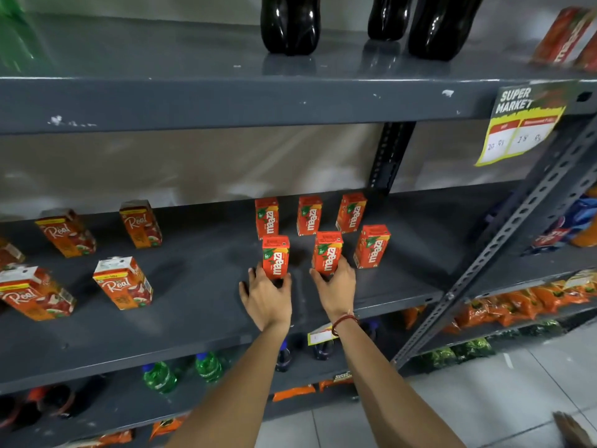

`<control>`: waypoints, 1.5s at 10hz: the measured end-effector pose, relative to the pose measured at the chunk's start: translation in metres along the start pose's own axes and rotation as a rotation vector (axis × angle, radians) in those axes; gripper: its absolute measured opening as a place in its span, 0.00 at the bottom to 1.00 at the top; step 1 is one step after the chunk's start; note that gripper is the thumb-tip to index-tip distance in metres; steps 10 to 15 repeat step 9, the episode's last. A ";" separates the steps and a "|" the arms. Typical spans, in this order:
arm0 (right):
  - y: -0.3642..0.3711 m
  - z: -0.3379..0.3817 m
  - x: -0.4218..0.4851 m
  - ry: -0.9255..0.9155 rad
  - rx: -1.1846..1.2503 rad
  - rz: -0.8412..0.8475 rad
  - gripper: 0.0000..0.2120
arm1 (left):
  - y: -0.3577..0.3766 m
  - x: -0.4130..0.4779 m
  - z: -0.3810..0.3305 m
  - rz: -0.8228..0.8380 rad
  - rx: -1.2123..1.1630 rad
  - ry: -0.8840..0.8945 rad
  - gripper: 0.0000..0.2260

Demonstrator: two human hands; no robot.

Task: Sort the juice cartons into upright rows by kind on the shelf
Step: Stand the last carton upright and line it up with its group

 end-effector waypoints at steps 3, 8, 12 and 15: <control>-0.002 0.003 0.001 -0.004 0.034 0.014 0.21 | -0.007 -0.011 -0.001 -0.054 0.019 -0.049 0.16; -0.002 0.001 -0.005 0.042 0.039 0.026 0.24 | -0.008 -0.012 -0.002 -0.025 0.030 -0.015 0.16; -0.004 0.004 -0.006 0.031 0.051 0.030 0.25 | -0.004 -0.011 0.003 0.031 0.025 0.003 0.22; -0.004 0.004 -0.006 0.031 0.051 0.030 0.25 | -0.004 -0.011 0.003 0.031 0.025 0.003 0.22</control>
Point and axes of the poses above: each hand's wrist, its own x-axis towards the middle knuckle, its own y-axis out of the palm, z = x × y, the point moved 8 cm from there along x, towards the middle knuckle, and after that the axes turned 10 degrees about x, right-handed, at the moved point
